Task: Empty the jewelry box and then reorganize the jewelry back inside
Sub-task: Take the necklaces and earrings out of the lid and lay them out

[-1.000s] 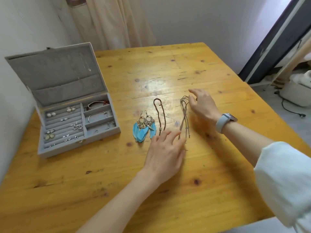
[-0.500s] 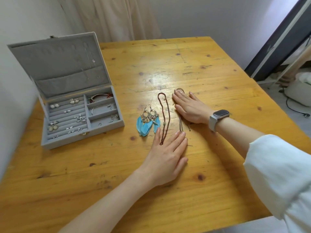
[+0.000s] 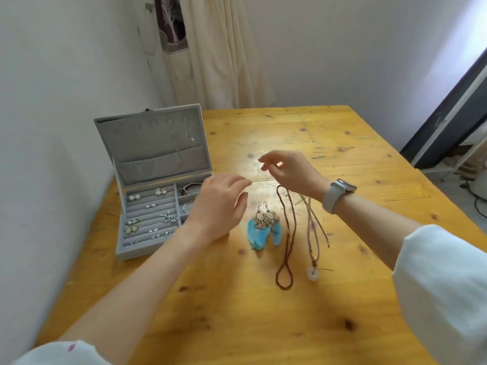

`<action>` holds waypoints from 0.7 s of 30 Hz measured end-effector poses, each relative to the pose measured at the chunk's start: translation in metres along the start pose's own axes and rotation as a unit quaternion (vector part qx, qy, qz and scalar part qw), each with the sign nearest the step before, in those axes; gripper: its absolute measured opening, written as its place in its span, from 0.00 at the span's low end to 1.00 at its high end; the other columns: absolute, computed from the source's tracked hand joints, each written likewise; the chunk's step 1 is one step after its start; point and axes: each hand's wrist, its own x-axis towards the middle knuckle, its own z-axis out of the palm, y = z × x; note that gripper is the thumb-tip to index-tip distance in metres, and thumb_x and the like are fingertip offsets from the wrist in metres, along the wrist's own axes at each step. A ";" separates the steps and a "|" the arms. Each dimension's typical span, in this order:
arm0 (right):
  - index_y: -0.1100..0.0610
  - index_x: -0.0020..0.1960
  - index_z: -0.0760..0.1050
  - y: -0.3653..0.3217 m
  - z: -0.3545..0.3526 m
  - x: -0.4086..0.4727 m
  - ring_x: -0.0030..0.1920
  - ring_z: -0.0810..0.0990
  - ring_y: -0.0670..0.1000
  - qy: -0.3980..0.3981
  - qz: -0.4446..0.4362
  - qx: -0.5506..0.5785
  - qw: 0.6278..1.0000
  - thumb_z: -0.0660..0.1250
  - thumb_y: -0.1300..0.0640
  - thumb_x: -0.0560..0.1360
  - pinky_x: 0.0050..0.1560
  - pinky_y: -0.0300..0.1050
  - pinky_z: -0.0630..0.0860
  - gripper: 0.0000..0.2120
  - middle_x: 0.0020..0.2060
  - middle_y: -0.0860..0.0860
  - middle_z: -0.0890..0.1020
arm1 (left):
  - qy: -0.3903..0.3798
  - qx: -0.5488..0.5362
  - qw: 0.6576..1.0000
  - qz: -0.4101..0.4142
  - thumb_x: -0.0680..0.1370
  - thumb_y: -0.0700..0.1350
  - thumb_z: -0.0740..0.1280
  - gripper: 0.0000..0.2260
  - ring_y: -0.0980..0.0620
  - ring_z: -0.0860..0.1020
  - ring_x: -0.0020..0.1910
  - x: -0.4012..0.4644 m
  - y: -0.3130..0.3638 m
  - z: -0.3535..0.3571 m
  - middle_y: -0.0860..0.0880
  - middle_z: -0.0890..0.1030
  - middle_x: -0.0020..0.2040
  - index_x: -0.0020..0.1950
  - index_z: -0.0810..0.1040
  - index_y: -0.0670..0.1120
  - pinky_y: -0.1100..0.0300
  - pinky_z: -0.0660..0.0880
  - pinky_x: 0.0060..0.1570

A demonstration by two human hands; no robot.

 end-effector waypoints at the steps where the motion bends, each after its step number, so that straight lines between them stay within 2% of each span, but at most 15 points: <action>1: 0.60 0.53 0.78 -0.011 0.004 0.010 0.45 0.80 0.49 0.007 0.004 0.018 1.000 0.59 0.64 0.74 0.49 0.40 0.75 0.12 0.44 0.54 0.84 | 0.015 0.015 0.999 -0.027 0.73 0.45 0.57 0.16 0.45 0.80 0.49 0.006 -0.015 -0.010 0.46 0.82 0.48 0.51 0.80 0.42 0.51 0.73 0.50; 3: 0.60 0.51 0.78 -0.031 0.016 0.030 0.41 0.79 0.48 0.008 0.016 0.056 0.998 0.58 0.64 0.75 0.43 0.37 0.74 0.11 0.41 0.56 0.83 | 0.038 0.043 0.995 -0.085 0.73 0.42 0.59 0.13 0.43 0.79 0.49 0.012 -0.044 -0.028 0.44 0.82 0.49 0.52 0.80 0.41 0.50 0.74 0.49; 5: 0.60 0.51 0.77 -0.048 0.032 0.047 0.39 0.78 0.50 0.010 0.019 0.075 0.997 0.58 0.63 0.76 0.42 0.41 0.74 0.10 0.38 0.55 0.82 | 0.061 0.078 0.986 -0.133 0.72 0.39 0.63 0.12 0.41 0.77 0.52 0.011 -0.072 -0.041 0.41 0.80 0.53 0.54 0.79 0.39 0.47 0.73 0.49; 6: 0.59 0.51 0.77 -0.054 0.041 0.055 0.39 0.78 0.51 0.013 0.019 0.076 0.997 0.58 0.62 0.76 0.42 0.44 0.74 0.10 0.37 0.54 0.81 | 0.066 0.098 0.980 -0.158 0.72 0.38 0.65 0.13 0.39 0.76 0.55 0.010 -0.086 -0.046 0.39 0.78 0.56 0.56 0.78 0.39 0.45 0.73 0.51; 9: 0.59 0.51 0.76 -0.070 0.068 0.080 0.39 0.76 0.52 0.019 0.032 0.084 0.996 0.59 0.60 0.76 0.40 0.42 0.70 0.08 0.38 0.55 0.80 | 0.073 0.164 0.962 -0.207 0.69 0.37 0.69 0.21 0.36 0.71 0.61 0.009 -0.123 -0.058 0.36 0.73 0.62 0.61 0.74 0.38 0.41 0.71 0.54; 11: 0.59 0.52 0.76 -0.078 0.084 0.096 0.43 0.78 0.53 0.020 0.043 0.091 0.995 0.60 0.59 0.76 0.43 0.42 0.71 0.09 0.42 0.55 0.80 | 0.088 0.200 0.951 -0.217 0.67 0.37 0.70 0.24 0.34 0.69 0.63 0.015 -0.142 -0.064 0.35 0.71 0.64 0.63 0.72 0.39 0.39 0.70 0.55; 13: 0.59 0.53 0.76 -0.083 0.097 0.107 0.49 0.78 0.54 0.025 0.050 0.064 0.996 0.60 0.58 0.76 0.45 0.42 0.70 0.10 0.47 0.54 0.81 | 0.060 0.227 0.943 -0.234 0.70 0.40 0.67 0.28 0.37 0.62 0.69 0.020 -0.152 -0.068 0.37 0.65 0.70 0.69 0.66 0.41 0.38 0.62 0.63; 16: 0.57 0.55 0.74 -0.088 0.112 0.116 0.48 0.78 0.54 0.058 0.064 0.017 0.996 0.58 0.56 0.77 0.42 0.43 0.70 0.10 0.48 0.53 0.81 | -0.007 0.250 0.932 -0.262 0.76 0.47 0.59 0.31 0.43 0.48 0.74 0.024 -0.166 -0.065 0.44 0.51 0.76 0.75 0.49 0.46 0.40 0.47 0.69; 18: 0.56 0.54 0.73 -0.092 0.121 0.122 0.46 0.78 0.55 0.087 0.070 -0.016 0.994 0.58 0.54 0.78 0.40 0.43 0.70 0.09 0.46 0.53 0.81 | -0.008 0.257 0.929 -0.266 0.77 0.48 0.57 0.30 0.45 0.47 0.74 0.025 -0.171 -0.061 0.46 0.51 0.75 0.75 0.47 0.46 0.39 0.46 0.69; 21: 0.57 0.53 0.72 -0.097 0.130 0.130 0.45 0.79 0.57 0.121 0.070 -0.081 0.987 0.57 0.52 0.77 0.42 0.46 0.72 0.10 0.44 0.54 0.82 | 0.022 0.237 0.932 -0.273 0.74 0.46 0.61 0.30 0.44 0.54 0.73 0.026 -0.172 -0.057 0.44 0.60 0.73 0.74 0.55 0.44 0.38 0.50 0.68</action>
